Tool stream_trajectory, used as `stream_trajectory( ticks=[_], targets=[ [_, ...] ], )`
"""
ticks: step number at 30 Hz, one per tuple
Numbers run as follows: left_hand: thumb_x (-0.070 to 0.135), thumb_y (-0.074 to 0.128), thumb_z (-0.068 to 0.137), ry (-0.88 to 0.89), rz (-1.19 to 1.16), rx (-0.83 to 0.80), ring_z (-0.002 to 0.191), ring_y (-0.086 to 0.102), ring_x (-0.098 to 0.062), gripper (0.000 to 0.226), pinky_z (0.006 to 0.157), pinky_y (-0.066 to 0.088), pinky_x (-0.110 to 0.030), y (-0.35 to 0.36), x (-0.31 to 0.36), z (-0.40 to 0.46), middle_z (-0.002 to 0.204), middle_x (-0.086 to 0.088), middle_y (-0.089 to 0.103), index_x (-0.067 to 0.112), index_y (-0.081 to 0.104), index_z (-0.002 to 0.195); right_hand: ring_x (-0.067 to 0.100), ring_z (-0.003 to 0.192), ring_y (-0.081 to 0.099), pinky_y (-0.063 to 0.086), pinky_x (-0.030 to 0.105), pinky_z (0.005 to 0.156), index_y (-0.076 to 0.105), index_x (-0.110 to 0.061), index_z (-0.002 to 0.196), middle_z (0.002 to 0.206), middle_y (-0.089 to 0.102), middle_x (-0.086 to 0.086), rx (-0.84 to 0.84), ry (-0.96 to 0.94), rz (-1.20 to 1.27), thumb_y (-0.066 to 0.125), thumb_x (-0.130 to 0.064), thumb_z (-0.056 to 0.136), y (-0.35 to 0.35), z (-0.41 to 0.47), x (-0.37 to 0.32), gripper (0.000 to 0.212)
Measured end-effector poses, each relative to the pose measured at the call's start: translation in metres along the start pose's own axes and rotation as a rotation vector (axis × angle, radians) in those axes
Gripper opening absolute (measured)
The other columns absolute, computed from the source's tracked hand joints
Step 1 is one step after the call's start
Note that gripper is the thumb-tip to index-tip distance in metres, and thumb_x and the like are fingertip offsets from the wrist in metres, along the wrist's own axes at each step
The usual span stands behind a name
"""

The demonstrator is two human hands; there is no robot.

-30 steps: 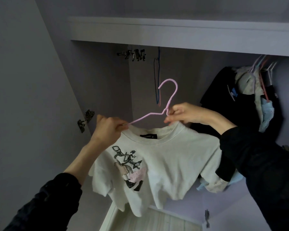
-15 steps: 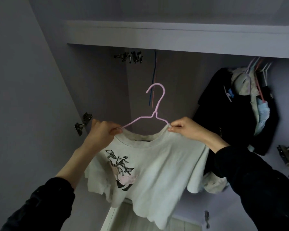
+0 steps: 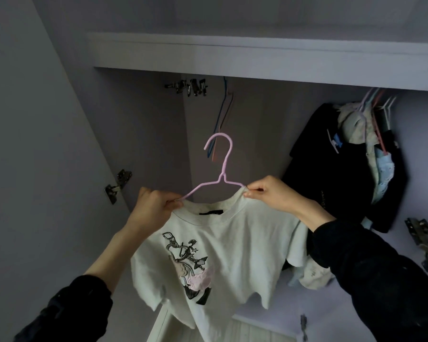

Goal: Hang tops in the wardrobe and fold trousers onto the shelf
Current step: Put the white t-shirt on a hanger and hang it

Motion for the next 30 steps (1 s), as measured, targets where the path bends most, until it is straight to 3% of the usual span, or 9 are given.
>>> stream_trajectory(
  ticks=[4, 7, 11, 13, 16, 20, 23, 26, 30],
  targets=[
    [0.01, 0.067, 0.085, 0.068, -0.07, 0.083, 0.05, 0.047, -0.03, 0.011, 0.072, 0.036, -0.035, -0.009, 0.008, 0.007, 0.044, 0.011, 0.054, 0.013, 0.076, 0.081, 0.012, 0.055, 0.027, 0.021, 0.026, 0.053, 0.046, -0.002, 0.057, 0.052, 0.027, -0.007, 0.06, 0.007, 0.033, 0.063, -0.015, 0.089, -0.018, -0.007, 0.015, 0.038],
    [0.009, 0.066, 0.085, -0.011, -0.111, 0.163, 0.062, 0.055, -0.026, 0.013, 0.068, 0.04, -0.028, -0.023, 0.007, 0.009, 0.071, -0.012, 0.072, 0.005, 0.075, 0.094, 0.004, 0.051, 0.028, 0.021, 0.024, 0.052, 0.044, 0.001, 0.054, 0.047, 0.027, -0.013, 0.167, 0.028, -0.006, 0.065, -0.016, 0.088, -0.035, -0.013, 0.036, 0.043],
    [0.009, 0.067, 0.084, 0.006, -0.076, 0.168, 0.064, 0.062, -0.024, 0.014, 0.07, 0.039, -0.024, -0.03, 0.008, 0.011, 0.075, -0.013, 0.073, 0.005, 0.075, 0.095, 0.005, 0.055, 0.037, 0.029, 0.026, 0.056, 0.057, -0.001, 0.06, 0.054, 0.041, -0.003, 0.147, 0.065, -0.065, 0.065, -0.016, 0.088, -0.036, -0.012, 0.048, 0.032],
    [0.009, 0.067, 0.084, -0.001, -0.064, 0.169, 0.071, 0.065, -0.032, 0.014, 0.076, 0.038, -0.018, -0.026, 0.012, 0.009, 0.077, -0.015, 0.073, 0.004, 0.075, 0.095, 0.004, 0.076, 0.055, 0.042, 0.02, 0.071, 0.071, -0.006, 0.093, 0.08, 0.062, -0.002, 0.063, 0.049, -0.043, 0.066, -0.012, 0.086, -0.028, -0.009, 0.035, 0.011],
    [0.015, 0.067, 0.084, 0.016, -0.065, 0.137, 0.076, 0.063, -0.038, 0.013, 0.09, 0.039, -0.037, -0.013, 0.016, 0.005, 0.076, -0.012, 0.073, 0.009, 0.077, 0.09, 0.007, 0.114, 0.052, 0.038, 0.019, 0.099, 0.048, -0.013, 0.135, 0.12, 0.056, -0.005, -0.073, 0.005, 0.164, 0.07, -0.011, 0.083, -0.006, -0.002, -0.002, 0.057],
    [0.03, 0.06, 0.079, 0.048, -0.077, 0.075, 0.079, 0.065, -0.035, 0.014, 0.09, 0.044, -0.047, -0.002, 0.007, 0.002, 0.073, -0.008, 0.073, 0.03, 0.071, 0.086, 0.015, 0.088, 0.065, 0.049, 0.03, 0.087, 0.062, -0.014, 0.106, 0.092, 0.069, 0.0, -0.244, 0.043, 0.381, 0.063, -0.029, 0.084, 0.02, 0.008, -0.032, 0.026],
    [0.031, 0.06, 0.081, 0.036, -0.006, 0.122, 0.081, 0.061, -0.037, 0.019, 0.085, 0.029, -0.029, 0.0, -0.001, -0.002, 0.081, -0.005, 0.074, 0.022, 0.077, 0.085, 0.015, 0.067, 0.064, 0.05, 0.029, 0.074, 0.065, -0.006, 0.089, 0.073, 0.066, 0.004, -0.434, 0.149, 0.491, 0.053, -0.046, 0.079, 0.023, 0.009, -0.031, 0.042],
    [0.034, 0.057, 0.08, 0.086, 0.054, 0.182, 0.081, 0.067, -0.025, 0.026, 0.08, 0.021, -0.03, 0.002, -0.003, -0.001, 0.086, 0.002, 0.074, 0.019, 0.076, 0.089, 0.015, 0.064, 0.063, 0.053, 0.027, 0.069, 0.064, -0.006, 0.084, 0.072, 0.064, 0.005, -0.592, 0.204, 0.639, 0.067, -0.05, 0.073, 0.023, 0.009, -0.031, 0.046],
    [0.04, 0.058, 0.089, -0.014, 0.186, -0.02, 0.123, 0.046, -0.021, 0.051, 0.1, 0.021, -0.041, 0.017, -0.015, 0.001, 0.127, 0.003, 0.055, 0.025, 0.046, 0.137, 0.025, 0.081, 0.07, 0.056, 0.031, 0.076, 0.073, -0.007, 0.09, 0.083, 0.07, 0.009, -0.699, 0.168, 0.9, 0.083, -0.038, 0.064, 0.023, 0.009, -0.024, 0.042]
  ],
)
Point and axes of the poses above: each hand's wrist, its own z-axis towards the middle knuckle, its own y-axis out of the palm, x = y × z, the point moved 2 cm from there along z, towards the middle knuckle
